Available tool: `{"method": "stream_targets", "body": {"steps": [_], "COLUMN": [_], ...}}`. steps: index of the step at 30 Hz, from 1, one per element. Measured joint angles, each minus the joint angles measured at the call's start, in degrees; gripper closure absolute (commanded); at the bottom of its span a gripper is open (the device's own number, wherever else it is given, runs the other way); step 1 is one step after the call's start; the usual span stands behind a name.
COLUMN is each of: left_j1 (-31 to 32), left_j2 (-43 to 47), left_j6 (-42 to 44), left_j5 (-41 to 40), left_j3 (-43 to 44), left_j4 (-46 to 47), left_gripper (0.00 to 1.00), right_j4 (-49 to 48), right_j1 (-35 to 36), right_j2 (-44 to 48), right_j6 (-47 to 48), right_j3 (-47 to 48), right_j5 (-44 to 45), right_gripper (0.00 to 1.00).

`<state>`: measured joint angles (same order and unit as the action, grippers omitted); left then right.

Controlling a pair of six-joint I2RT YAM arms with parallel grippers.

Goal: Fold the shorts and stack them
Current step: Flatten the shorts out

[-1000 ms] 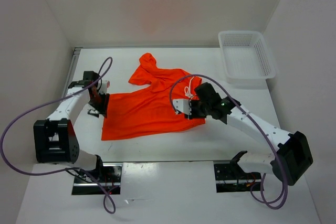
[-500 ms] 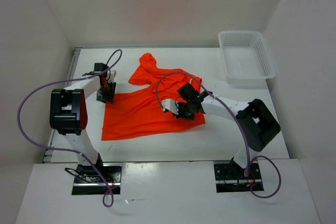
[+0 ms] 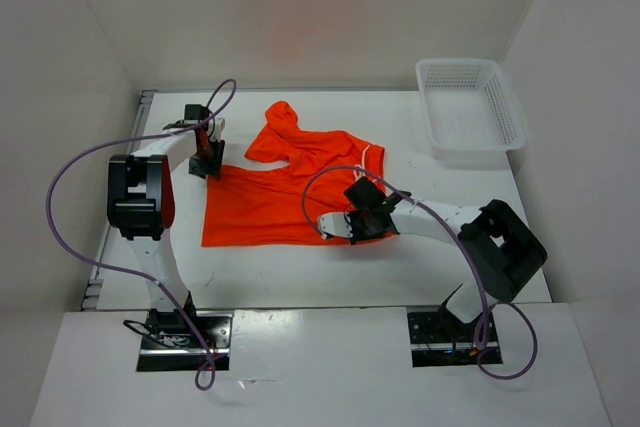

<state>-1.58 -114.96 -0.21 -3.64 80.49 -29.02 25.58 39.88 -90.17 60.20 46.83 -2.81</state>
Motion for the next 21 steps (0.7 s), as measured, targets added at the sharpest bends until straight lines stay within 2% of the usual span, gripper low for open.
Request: {"method": "stream_targets", "body": {"steps": [4,8,9,10,15,16,19,21], "left_j1": [-0.04,-0.07,0.02,0.11,0.31,0.31,0.31,0.31], "left_j2": [-0.57,-0.44,-0.31,0.15,1.4,1.6,1.7,1.7], "left_j6": [-0.02,0.0,0.0,-0.02,0.02,0.0,0.02,0.02], "left_j5": [0.17,0.87,0.96,1.05,1.03,1.01,1.01,1.01], "left_j3": [0.9,0.79,0.52,-0.17,-2.36,-2.67,-2.91,-2.95], "left_j4": [0.02,0.09,0.31,0.87,3.1,3.43,3.8,3.82], "left_gripper": [0.51,0.51,0.51,0.51,0.51,0.51,0.51,0.51], "right_j4": [-3.04,-1.88,-1.81,-1.53,-2.54,-2.71,-2.99,-3.78], "right_j1": [0.22,0.09,0.09,0.11,1.64,2.29,4.07,5.25], "right_j2": [0.02,-4.07,-4.61,-4.81,-4.76,-4.79,-5.81,-7.78], "right_j6": [0.48,-4.9,-6.36,-8.0,-15.85,-17.53,-21.44,-23.04], "right_j3": [-1.16,4.79,6.67,8.72,19.54,21.55,26.01,28.65], "right_j5": [4.55,5.09,4.22,3.21,-3.93,-5.73,-10.47,-12.87], "right_gripper": [1.0,1.0,1.0,0.96,0.92,0.85,0.74,0.74]}}
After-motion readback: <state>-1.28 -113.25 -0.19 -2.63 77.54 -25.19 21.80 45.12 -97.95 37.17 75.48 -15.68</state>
